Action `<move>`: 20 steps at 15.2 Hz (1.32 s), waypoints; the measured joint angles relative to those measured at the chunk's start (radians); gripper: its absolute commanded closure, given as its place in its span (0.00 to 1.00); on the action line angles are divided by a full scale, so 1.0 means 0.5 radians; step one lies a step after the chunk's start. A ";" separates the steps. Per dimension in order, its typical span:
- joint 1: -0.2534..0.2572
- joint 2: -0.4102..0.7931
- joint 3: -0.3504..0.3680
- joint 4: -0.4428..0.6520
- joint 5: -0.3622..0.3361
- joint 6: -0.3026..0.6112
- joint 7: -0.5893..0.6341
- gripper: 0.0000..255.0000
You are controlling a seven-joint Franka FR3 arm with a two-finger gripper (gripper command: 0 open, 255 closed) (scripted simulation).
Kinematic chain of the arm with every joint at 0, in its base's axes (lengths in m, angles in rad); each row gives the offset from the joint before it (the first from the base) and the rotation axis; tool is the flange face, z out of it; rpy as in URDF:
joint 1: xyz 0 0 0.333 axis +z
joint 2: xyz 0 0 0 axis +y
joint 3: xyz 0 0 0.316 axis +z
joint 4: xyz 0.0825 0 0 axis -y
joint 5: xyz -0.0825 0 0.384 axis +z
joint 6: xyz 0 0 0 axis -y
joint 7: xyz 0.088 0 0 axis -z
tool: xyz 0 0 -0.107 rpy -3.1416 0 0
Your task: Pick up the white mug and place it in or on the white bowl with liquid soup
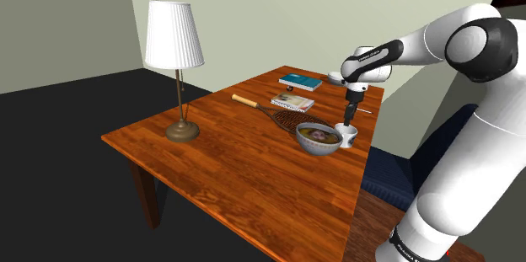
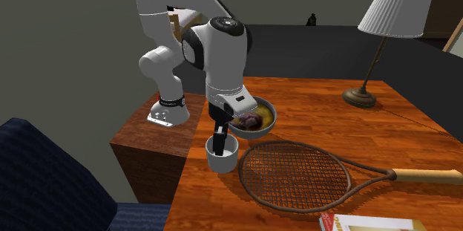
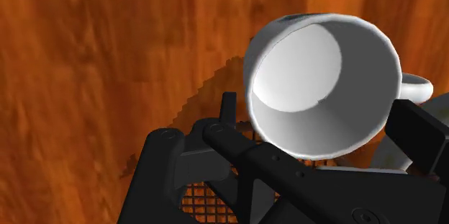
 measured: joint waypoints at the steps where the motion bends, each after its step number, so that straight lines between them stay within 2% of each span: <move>1: -0.015 0.089 -0.025 0.063 0.059 0.011 -0.074 0.00; 5: -0.056 0.267 -0.054 0.131 0.182 0.083 -0.217 0.00; 10: -0.064 0.333 -0.048 0.058 0.231 0.210 -0.252 0.00; 16: -0.068 0.344 -0.048 0.046 0.240 0.231 -0.262 0.00; 17: -0.068 0.344 -0.048 0.046 0.240 0.232 -0.262 1.00; 20: -0.068 0.344 -0.048 0.045 0.240 0.232 -0.262 1.00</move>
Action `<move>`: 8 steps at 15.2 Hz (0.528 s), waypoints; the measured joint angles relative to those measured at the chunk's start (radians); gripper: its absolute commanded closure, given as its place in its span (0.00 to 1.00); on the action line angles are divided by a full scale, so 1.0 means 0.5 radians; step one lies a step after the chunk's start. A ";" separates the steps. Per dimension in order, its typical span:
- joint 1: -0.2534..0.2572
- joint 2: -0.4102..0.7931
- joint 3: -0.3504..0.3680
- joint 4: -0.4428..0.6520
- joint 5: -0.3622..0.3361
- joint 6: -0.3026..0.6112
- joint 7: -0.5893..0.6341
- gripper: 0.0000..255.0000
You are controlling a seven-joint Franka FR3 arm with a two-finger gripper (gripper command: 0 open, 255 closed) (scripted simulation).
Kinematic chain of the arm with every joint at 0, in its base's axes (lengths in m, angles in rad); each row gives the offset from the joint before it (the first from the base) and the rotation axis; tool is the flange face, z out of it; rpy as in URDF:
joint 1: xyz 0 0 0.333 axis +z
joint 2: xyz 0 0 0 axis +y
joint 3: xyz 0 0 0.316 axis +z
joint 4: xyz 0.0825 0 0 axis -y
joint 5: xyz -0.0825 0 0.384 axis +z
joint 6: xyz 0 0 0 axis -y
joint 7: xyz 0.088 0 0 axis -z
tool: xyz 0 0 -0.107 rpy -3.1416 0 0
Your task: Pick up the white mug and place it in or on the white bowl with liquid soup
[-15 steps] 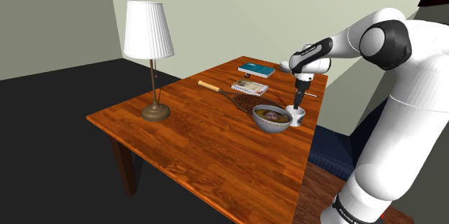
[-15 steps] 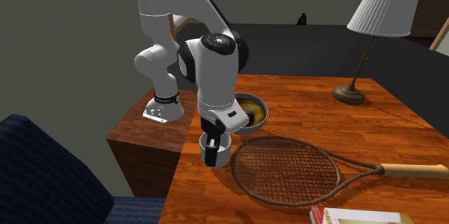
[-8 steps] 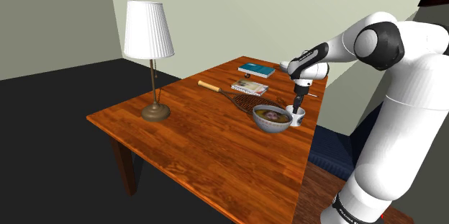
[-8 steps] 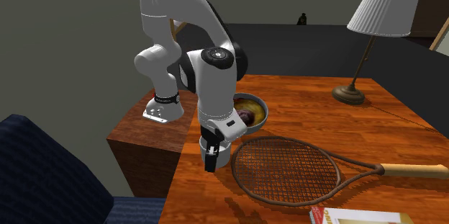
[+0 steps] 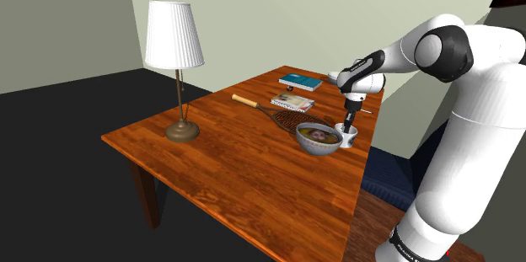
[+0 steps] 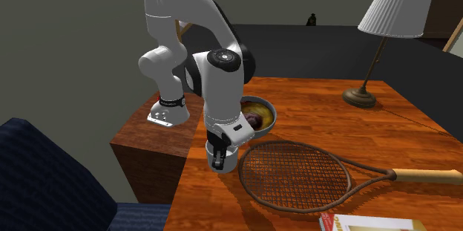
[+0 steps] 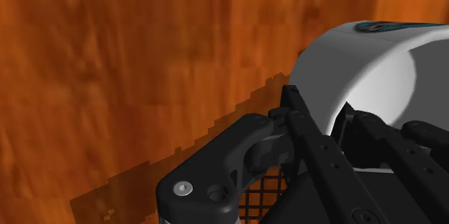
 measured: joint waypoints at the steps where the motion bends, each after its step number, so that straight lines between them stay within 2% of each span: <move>1: 0.000 0.000 0.000 0.000 0.000 0.000 0.000 1.00; 8: 0.001 -0.009 -0.002 0.004 -0.007 -0.011 0.003 1.00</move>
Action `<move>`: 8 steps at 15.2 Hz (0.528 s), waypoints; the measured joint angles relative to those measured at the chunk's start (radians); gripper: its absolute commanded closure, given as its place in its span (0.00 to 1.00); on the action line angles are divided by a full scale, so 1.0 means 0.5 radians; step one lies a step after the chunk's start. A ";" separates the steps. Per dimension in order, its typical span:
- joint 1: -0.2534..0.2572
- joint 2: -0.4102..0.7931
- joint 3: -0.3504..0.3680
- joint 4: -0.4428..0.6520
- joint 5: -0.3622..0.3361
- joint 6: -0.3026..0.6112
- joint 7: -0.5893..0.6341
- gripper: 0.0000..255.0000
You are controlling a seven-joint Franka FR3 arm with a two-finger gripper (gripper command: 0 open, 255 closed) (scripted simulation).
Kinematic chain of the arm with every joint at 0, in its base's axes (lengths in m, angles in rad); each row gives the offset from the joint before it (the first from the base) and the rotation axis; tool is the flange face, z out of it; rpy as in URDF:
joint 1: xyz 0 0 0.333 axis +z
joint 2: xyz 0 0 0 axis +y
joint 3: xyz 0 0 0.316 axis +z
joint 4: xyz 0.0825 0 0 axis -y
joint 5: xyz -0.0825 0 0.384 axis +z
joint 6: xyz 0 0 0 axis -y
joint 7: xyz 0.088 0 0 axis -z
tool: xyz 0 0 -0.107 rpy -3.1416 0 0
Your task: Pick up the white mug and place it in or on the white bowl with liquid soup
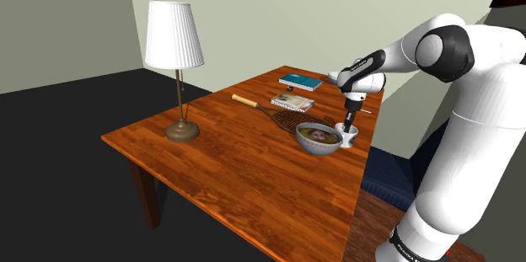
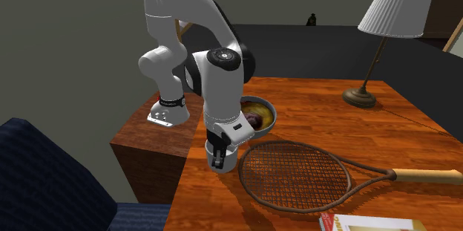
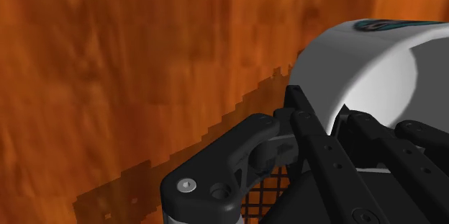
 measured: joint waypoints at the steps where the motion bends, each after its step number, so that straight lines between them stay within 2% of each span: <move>1: 0.002 -0.012 -0.001 0.009 -0.009 -0.019 0.007 1.00; 8: 0.019 -0.136 -0.008 0.087 -0.094 -0.197 0.069 1.00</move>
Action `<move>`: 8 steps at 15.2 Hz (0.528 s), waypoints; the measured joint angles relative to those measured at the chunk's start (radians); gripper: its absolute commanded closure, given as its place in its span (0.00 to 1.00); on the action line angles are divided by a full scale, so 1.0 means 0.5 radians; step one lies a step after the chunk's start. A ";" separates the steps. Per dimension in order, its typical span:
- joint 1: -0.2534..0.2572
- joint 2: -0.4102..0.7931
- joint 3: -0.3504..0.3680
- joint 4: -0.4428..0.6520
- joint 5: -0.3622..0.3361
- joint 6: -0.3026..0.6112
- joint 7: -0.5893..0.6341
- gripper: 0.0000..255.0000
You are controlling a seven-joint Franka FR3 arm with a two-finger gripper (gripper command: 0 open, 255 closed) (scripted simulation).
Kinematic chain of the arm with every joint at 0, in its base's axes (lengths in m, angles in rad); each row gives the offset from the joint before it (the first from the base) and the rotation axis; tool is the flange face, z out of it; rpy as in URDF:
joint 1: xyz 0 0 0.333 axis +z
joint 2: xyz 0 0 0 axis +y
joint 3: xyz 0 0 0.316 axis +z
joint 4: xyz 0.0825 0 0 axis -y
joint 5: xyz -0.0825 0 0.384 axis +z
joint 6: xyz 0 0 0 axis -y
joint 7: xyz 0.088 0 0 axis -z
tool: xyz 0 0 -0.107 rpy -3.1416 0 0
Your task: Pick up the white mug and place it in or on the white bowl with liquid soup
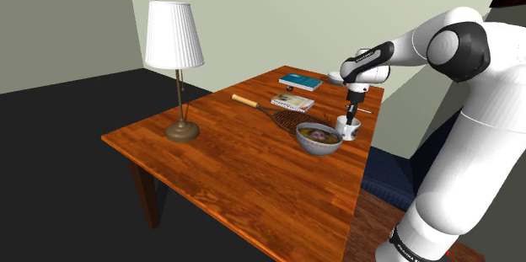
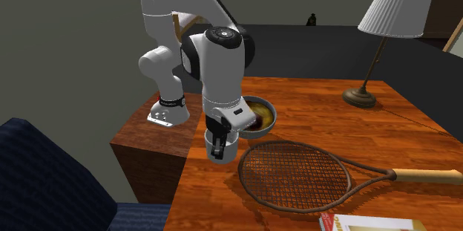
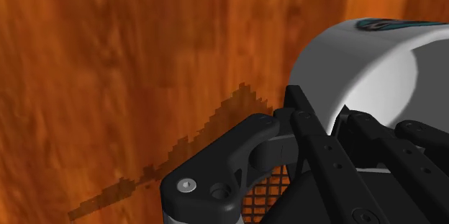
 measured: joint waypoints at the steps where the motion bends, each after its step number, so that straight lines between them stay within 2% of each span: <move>1: 0.001 -0.010 0.000 0.013 -0.006 -0.021 0.004 1.00; 8: 0.011 -0.107 0.005 0.112 -0.067 -0.200 0.048 1.00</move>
